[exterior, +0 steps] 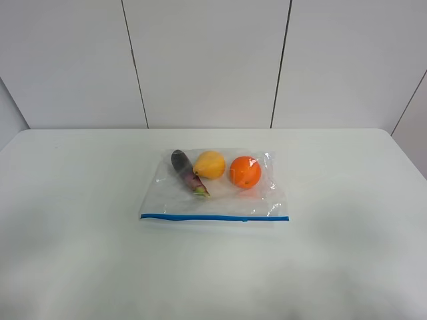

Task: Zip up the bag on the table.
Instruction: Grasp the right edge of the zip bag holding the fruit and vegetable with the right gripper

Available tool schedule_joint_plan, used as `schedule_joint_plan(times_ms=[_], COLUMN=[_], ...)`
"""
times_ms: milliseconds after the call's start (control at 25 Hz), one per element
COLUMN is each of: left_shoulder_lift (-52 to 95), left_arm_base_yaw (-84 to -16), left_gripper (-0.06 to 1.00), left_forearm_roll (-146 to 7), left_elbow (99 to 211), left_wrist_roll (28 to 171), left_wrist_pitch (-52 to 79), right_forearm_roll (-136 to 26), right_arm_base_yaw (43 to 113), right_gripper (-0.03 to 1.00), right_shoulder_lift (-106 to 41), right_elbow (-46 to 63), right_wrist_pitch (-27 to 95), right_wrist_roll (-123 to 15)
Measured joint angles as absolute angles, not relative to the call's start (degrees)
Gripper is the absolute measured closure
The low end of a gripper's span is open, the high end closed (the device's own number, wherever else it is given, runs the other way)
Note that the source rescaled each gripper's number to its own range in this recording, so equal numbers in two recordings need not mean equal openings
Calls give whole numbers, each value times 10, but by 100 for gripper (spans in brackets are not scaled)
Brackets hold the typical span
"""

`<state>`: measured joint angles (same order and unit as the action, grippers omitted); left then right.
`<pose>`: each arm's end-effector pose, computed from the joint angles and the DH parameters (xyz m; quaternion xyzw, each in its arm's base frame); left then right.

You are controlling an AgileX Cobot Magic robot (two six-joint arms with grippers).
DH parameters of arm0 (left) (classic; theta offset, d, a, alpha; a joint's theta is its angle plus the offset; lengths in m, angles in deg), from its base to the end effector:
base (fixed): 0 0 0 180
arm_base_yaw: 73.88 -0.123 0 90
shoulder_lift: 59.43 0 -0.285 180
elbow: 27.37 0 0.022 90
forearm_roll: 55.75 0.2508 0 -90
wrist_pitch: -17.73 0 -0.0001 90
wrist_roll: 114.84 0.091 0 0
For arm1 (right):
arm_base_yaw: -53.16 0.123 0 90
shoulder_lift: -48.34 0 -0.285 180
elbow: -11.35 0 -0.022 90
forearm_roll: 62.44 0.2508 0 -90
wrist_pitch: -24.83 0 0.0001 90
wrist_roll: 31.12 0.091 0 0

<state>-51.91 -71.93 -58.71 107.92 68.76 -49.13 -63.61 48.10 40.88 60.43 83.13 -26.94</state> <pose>-0.0185 -0.0037 0.2871 0.0450 0.8606 -0.0183 0.5070 -0.0031 -0.0013 0.2783 0.0680 0.8398 -0.0143 0.5384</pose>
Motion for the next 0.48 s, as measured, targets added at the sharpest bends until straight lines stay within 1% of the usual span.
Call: schedule_joint_plan(times_ms=[480], left_shoulder_lift=[-519], left_arm_base_yaw=[-719], left_gripper=[-6], left_forearm_roll=[-587], left_elbow=[1079], left_wrist_roll=[688], left_wrist_pitch=[-491], right_forearm_roll=[-636], right_arm_base_yaw=[481], right_gripper=[-3], right_shoulder_lift=[409], right_elbow=[604], right_wrist_pitch=[831], right_wrist_roll=[-269])
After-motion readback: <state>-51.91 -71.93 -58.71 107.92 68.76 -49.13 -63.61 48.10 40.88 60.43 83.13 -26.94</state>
